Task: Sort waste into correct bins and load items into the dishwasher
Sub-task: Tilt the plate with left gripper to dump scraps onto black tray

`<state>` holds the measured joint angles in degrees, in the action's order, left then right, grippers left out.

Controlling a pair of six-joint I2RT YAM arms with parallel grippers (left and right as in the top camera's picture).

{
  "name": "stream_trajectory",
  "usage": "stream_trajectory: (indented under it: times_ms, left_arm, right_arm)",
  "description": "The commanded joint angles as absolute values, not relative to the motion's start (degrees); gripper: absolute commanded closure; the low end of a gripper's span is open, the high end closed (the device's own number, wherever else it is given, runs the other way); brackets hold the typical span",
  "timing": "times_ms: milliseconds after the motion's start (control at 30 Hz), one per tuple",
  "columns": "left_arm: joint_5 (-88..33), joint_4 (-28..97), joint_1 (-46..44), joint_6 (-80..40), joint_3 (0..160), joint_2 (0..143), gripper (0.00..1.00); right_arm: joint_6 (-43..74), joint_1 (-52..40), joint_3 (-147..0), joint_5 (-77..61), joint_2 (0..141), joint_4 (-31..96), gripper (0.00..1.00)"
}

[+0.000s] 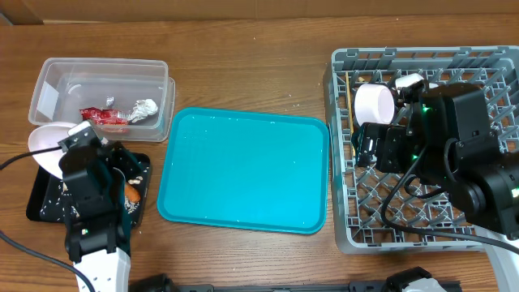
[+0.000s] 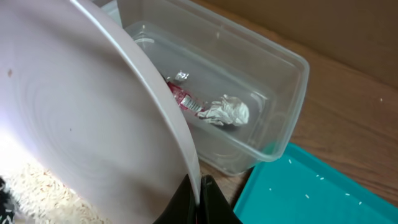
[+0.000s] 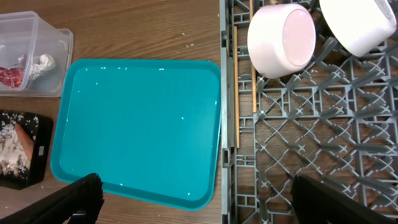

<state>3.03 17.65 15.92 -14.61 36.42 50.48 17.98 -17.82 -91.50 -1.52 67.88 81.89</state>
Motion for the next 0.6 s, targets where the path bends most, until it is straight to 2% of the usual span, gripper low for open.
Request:
stream_trajectory:
  times_ms: [0,167,567]
  left_arm:
    - [2.6,15.3,17.6,-15.0,31.9,47.6,0.96]
    - [-1.4,12.7,21.0,-15.9,28.4,44.6,0.95]
    - [-19.3,7.7,33.6,-13.3,26.3,44.0,0.96]
  right_arm:
    - [18.0,-17.9,-92.0,-1.6,67.8,81.6,0.0]
    - [18.0,-17.9,-92.0,-1.6,67.8,81.6,0.0]
    - [18.0,-17.9,-92.0,-1.6,67.8,81.6,0.0]
